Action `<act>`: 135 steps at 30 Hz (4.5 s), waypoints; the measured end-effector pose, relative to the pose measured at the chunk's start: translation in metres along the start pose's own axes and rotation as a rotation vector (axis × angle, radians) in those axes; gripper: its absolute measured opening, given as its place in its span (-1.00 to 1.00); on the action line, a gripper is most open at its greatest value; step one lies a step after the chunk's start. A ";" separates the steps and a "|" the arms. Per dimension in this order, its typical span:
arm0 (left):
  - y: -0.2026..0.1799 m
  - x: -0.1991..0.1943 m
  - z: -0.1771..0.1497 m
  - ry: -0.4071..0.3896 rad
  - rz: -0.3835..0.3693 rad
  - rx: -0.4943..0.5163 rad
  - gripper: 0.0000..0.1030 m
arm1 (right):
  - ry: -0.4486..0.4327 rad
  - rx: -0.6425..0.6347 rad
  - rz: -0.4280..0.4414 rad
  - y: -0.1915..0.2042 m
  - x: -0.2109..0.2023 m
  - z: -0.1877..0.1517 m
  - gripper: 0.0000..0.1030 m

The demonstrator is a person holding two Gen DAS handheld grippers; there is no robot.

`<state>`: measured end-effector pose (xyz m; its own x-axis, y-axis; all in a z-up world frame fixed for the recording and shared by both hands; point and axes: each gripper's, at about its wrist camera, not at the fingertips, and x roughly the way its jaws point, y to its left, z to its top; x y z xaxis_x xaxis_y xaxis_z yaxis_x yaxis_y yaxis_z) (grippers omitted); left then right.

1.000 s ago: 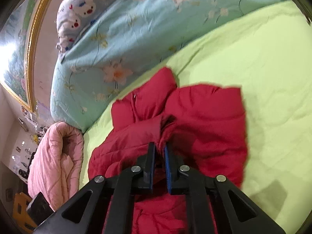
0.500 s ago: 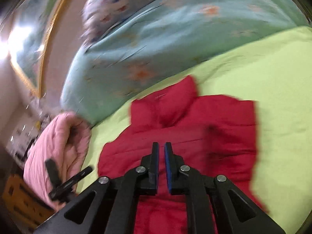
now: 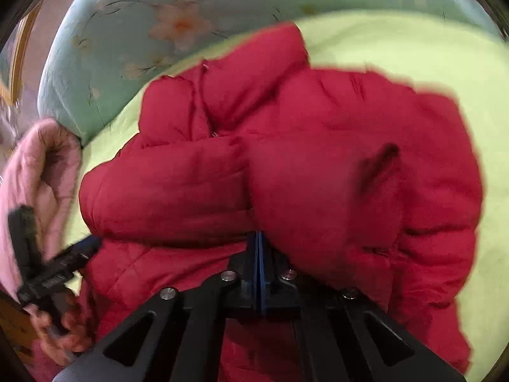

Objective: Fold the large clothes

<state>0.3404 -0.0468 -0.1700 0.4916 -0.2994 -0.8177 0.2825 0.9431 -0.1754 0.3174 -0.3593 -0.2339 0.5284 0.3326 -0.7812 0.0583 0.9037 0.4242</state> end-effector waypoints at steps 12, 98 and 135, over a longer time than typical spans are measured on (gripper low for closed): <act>0.007 -0.010 0.003 -0.014 -0.001 -0.015 0.65 | -0.009 0.030 0.014 -0.006 -0.003 -0.002 -1.00; 0.024 -0.200 -0.258 0.039 -0.147 -0.126 -0.70 | -0.061 0.124 0.289 -0.056 -0.229 -0.293 -0.56; 0.008 -0.277 -0.095 -0.356 -0.158 -0.138 -0.73 | -0.393 0.019 0.374 -0.006 -0.304 -0.140 -0.62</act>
<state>0.1281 0.0577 0.0031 0.7121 -0.4504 -0.5385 0.2757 0.8849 -0.3755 0.0376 -0.4280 -0.0627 0.7924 0.5019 -0.3468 -0.1814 0.7366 0.6515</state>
